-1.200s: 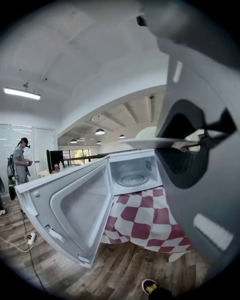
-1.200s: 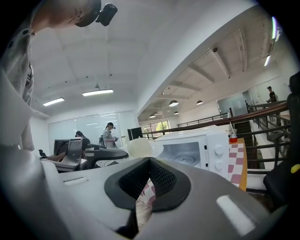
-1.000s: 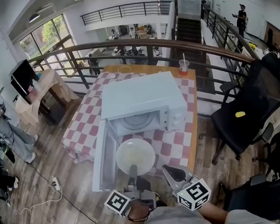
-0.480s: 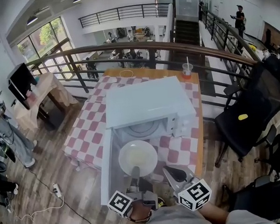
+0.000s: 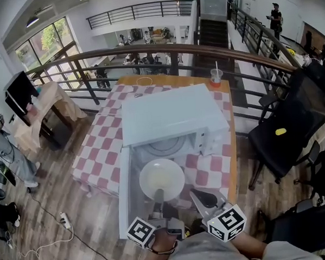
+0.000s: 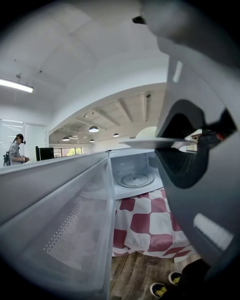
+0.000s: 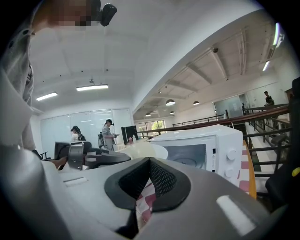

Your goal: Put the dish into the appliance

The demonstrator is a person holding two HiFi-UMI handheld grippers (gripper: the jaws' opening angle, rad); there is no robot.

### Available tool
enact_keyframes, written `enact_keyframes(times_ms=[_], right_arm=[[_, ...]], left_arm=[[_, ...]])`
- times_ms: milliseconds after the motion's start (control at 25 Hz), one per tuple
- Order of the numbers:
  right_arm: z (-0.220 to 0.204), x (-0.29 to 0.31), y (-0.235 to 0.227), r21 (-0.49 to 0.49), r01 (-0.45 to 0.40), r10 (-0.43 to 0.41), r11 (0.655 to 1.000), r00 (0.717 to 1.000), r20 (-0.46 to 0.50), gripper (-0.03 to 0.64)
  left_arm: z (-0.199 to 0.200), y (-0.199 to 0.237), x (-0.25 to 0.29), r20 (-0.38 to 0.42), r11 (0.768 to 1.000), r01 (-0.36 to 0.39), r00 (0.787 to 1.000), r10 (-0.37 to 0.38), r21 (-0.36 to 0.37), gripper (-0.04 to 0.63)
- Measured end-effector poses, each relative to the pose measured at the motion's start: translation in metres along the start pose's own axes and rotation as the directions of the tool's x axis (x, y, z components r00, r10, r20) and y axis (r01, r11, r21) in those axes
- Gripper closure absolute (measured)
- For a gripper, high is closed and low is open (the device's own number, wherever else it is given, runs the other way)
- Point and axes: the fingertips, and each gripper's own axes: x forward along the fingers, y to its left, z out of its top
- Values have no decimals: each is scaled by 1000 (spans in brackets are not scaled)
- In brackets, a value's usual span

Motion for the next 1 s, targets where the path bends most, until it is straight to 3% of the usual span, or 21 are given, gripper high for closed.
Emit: enact_keyframes(times_ms=[440, 1000], right_arm=[[-3, 4, -5, -10, 1, -2, 1000, 1000, -22, 617], [-4, 34, -36, 11, -16, 16, 1000, 999, -33, 617]], left_arm=[[-1, 11, 16, 1, 1000, -2, 1000, 2, -2, 566], [4, 39, 62, -4, 998, -60, 998, 60, -26, 566]])
